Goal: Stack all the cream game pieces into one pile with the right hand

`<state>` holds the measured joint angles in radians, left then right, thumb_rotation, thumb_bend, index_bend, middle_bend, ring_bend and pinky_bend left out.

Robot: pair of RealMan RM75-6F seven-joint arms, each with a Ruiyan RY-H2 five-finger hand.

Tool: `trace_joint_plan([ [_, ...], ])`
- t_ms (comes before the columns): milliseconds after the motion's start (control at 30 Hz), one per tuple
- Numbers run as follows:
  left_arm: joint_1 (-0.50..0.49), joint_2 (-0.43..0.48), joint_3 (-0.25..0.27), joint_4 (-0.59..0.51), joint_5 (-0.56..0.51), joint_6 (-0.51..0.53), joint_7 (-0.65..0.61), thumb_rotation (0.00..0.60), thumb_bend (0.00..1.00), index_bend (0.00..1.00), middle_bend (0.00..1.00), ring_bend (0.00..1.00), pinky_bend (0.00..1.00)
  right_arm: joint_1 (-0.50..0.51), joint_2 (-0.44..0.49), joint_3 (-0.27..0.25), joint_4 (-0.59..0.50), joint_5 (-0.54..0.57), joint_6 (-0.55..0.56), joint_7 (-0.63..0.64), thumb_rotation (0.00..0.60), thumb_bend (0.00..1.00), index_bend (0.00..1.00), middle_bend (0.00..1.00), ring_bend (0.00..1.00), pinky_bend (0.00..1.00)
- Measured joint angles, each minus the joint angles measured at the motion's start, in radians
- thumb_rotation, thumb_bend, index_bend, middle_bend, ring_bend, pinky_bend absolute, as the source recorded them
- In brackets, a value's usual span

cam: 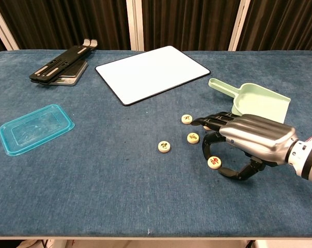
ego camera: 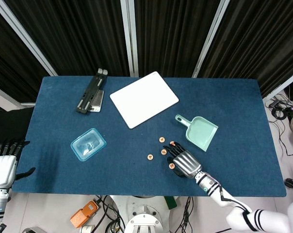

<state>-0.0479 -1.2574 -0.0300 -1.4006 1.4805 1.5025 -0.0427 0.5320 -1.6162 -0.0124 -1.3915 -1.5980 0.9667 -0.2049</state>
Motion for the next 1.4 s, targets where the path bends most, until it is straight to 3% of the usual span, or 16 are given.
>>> trace_joint_plan([
  [367, 0.0, 0.0, -0.003, 0.003, 0.003, 0.002, -0.001, 0.6, 0.07, 0.2, 0.14, 0.08, 0.0, 0.028, 0.005, 0.034, -0.024, -0.007, 0.038, 0.019, 0.6, 0.56, 0.56, 0.13, 0.0, 0.02],
  [800, 0.011, 0.003, 0.002, 0.001, -0.003, 0.005, -0.002, 0.6, 0.07, 0.2, 0.14, 0.08, 0.0, 0.147, -0.101, 0.117, 0.002, 0.086, -0.076, -0.069, 0.6, 0.56, 0.53, 0.13, 0.0, 0.02],
  [1400, 0.01, 0.001, -0.002, 0.007, -0.006, 0.0, -0.004, 0.6, 0.07, 0.2, 0.14, 0.08, 0.0, 0.187, -0.144, 0.11, 0.046, 0.128, -0.084, -0.085, 0.6, 0.56, 0.5, 0.13, 0.0, 0.02],
])
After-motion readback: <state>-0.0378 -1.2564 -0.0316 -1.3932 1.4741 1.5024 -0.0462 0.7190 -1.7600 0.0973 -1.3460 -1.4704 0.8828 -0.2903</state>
